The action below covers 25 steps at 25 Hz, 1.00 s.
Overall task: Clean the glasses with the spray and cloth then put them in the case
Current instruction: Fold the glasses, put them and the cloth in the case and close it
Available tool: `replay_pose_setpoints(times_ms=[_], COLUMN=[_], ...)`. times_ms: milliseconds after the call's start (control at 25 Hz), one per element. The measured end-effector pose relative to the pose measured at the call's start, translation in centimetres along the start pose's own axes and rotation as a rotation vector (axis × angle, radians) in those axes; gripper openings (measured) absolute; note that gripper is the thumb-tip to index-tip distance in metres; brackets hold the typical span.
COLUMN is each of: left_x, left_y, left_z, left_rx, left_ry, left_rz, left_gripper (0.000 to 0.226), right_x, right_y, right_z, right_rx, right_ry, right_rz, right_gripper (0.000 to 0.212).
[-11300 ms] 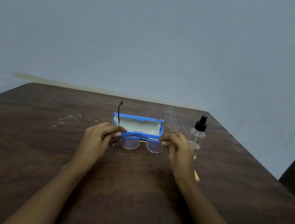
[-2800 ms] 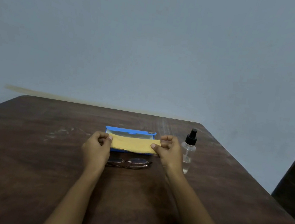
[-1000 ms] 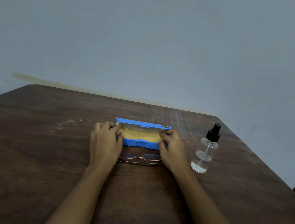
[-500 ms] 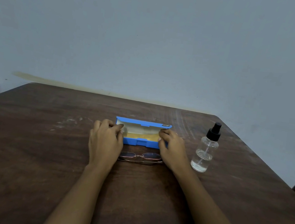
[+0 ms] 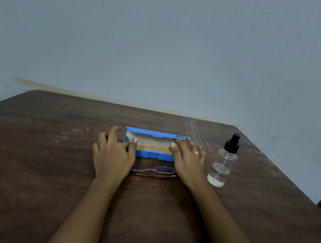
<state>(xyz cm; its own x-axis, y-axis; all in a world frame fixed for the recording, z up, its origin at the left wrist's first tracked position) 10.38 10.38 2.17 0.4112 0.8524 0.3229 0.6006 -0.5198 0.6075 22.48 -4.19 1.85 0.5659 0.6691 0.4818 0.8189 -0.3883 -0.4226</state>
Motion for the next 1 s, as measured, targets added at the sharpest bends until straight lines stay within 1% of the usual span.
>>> replay_pose_setpoints(times_ms=[80,160,280,360,440,560,600,680,760,880,1000], left_x=[0.1,0.1,-0.1,-0.1,-0.2,-0.2,-0.3,-0.6,-1.1,-1.7,-2.0], left_y=[0.0,0.0,0.1,0.1,0.0,-0.3,-0.4,-0.7,-1.1,-1.3,-1.6], left_z=[0.1,0.2,0.2,0.2,-0.1,-0.5,-0.7,-1.4,-2.2,-2.3,-2.3], left_rx=[0.025,0.049,0.054,0.032,-0.005,-0.065,-0.118,-0.317,-0.472,-0.462,-0.436], left_ry=[-0.013,-0.013,-0.006,-0.019,-0.025,-0.019,-0.009,0.016,0.032,-0.001,-0.048], left_rz=[-0.007,0.000,0.018,0.020,0.018,0.024,0.024,0.011,-0.012,-0.010,-0.013], left_gripper=[0.048,0.050,0.048,0.045,0.038,0.028,0.026,0.024,0.024,0.022,0.018], right_x=[0.0,-0.1,-0.1,-0.1,-0.2,-0.8,-1.1,-1.6,-2.0,-2.4,-3.0], right_y=[0.2,0.1,0.0,0.1,-0.1,-0.6,-0.8,-1.2,-1.6,-2.2,-2.5], right_z=[0.4,0.2,0.2,0.2,-0.5,-1.6,-1.9,-2.3,-2.5,-2.6,-2.6], right_rx=[0.000,-0.007,0.014,0.030,0.002,-0.012,0.005,0.035,0.046,0.034,0.024], right_ry=[-0.030,-0.032,-0.028,-0.010,0.033,0.144,0.194,0.282,0.328,0.337,0.295], right_rz=[-0.011,-0.014,-0.020,-0.031,-0.036,-0.054,-0.075,-0.136,-0.194,-0.243,-0.230], right_gripper=[0.051,0.051,0.050,0.055,0.053,0.032,0.030,0.034,0.034,0.032,0.029])
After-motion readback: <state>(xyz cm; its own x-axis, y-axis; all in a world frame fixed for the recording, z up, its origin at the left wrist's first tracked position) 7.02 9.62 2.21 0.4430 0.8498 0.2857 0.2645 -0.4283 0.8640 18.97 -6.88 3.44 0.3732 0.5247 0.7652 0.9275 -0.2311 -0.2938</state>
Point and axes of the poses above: each hand's wrist, its own x-axis towards the middle knuckle, its own z-axis out of the palm, y = z × x, the point moved 6 cm from there along x, towards the middle knuckle, and after that the axes turned 15 degrees about -z, right-handed, at the moved point
